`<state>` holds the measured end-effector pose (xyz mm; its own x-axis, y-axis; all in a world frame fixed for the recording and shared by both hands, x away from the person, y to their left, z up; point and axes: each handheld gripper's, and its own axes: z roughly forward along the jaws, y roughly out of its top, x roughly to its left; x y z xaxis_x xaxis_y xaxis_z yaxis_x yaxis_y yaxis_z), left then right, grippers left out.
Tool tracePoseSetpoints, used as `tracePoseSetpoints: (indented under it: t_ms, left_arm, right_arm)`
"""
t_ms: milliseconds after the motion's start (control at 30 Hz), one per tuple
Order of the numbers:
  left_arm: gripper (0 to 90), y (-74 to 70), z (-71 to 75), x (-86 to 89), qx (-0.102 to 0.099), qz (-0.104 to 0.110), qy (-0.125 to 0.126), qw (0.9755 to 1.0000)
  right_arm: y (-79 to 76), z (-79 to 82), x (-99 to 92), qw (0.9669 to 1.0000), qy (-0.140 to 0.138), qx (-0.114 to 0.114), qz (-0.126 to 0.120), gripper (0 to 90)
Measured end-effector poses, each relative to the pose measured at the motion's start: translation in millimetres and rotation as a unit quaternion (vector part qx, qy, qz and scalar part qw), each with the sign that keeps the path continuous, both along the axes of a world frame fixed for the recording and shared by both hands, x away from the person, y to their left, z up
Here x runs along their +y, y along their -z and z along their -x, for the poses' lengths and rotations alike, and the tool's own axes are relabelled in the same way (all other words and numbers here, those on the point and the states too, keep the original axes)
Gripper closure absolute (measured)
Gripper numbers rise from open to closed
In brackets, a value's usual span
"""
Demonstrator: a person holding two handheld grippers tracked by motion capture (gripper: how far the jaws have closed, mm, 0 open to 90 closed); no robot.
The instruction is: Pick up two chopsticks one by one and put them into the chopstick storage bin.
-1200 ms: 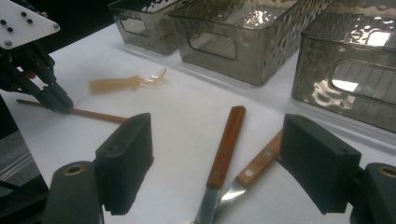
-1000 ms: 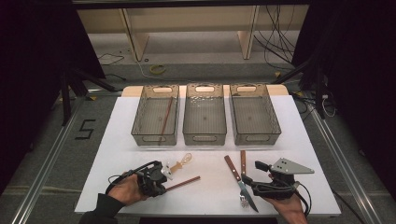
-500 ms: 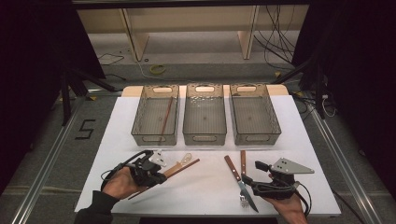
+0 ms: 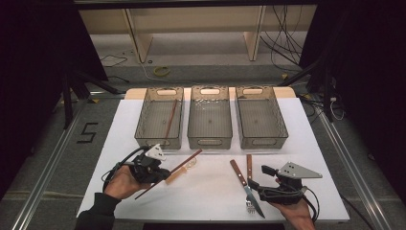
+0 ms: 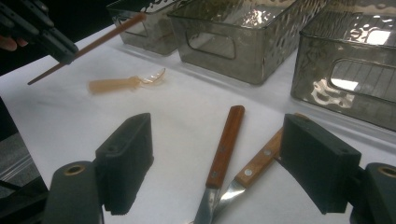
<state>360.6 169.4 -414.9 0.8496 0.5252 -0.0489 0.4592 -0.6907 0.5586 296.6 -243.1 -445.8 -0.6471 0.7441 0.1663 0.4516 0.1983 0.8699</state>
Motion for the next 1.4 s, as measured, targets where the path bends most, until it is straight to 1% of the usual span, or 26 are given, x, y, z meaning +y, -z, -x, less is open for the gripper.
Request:
tracePoseSetpoints:
  t_ms: [167,367,467,667,767,800,833,900,1033,1167,1300,1333,1400]
  left_arm:
    - [84.1,-6.8,-7.0,5.5,-0.011,0.023,-0.02,0.9995]
    - [84.1,-13.2,-19.6,11.7,-0.018,0.037,-0.039,0.9984]
    - [84.1,-16.3,-24.3,13.0,-0.023,0.048,-0.048,0.9974]
    - [84.1,-21.4,-34.7,16.0,-0.029,0.06,-0.06,0.996]
    - [84.1,-27.0,-41.5,18.0,-0.037,0.069,-0.068,0.9946]
    - [84.1,-29.4,-43.7,18.9,-0.039,0.074,-0.073,0.9938]
    - [84.1,-32.1,-46.4,20.2,-0.042,0.075,-0.073,0.9937]
    - [84.1,-37.8,-50.6,21.9,-0.047,0.083,-0.08,0.9923]
    - [84.1,-50.5,-58.4,25.0,-0.057,0.086,-0.089,0.9907]
    - [84.1,-60.8,-67.7,30.0,-0.067,0.094,-0.1,0.9883]
    - [84.1,-68.0,-77.5,34.0,-0.073,0.099,-0.111,0.9861]
    - [84.1,-68.9,-79.4,34.7,-0.073,0.1,-0.112,0.986]
    - [84.1,-70.7,-84.3,35.9,-0.075,0.104,-0.119,0.9846]
  right_arm:
    - [0.1,0.0,-0.1,1.0,0.0,0.0,0.0,26.6]
    - [0.2,-0.1,0.0,1.0,0.001,0.002,-0.001,26.6]
    - [0.2,-0.1,-0.2,1.0,0.001,0.002,-0.001,26.6]
    - [0.1,0.0,-0.4,1.0,0.001,0.002,-0.002,26.6]
    - [0.5,-0.2,-0.3,1.0,0.001,0.002,-0.001,26.6]
    - [0.5,-0.2,-0.4,1.0,0.002,0.002,-0.001,26.6]
    - [0.4,-0.2,-0.5,1.0,0.002,0.002,-0.001,26.6]
    - [0.5,-0.5,-0.9,1.0,0.002,0.002,-0.002,26.6]
    - [0.4,-0.4,-1.1,1.0,0.002,0.002,-0.003,26.6]
    - [0.6,-0.3,-0.9,1.0,0.002,0.002,-0.002,26.6]
    - [0.7,-0.4,-0.8,1.0,0.002,0.003,-0.002,26.6]
    - [0.8,-0.5,-1.0,1.0,0.002,0.002,-0.002,26.6]
    - [0.8,-0.6,-1.1,1.0,0.002,0.003,-0.002,26.6]
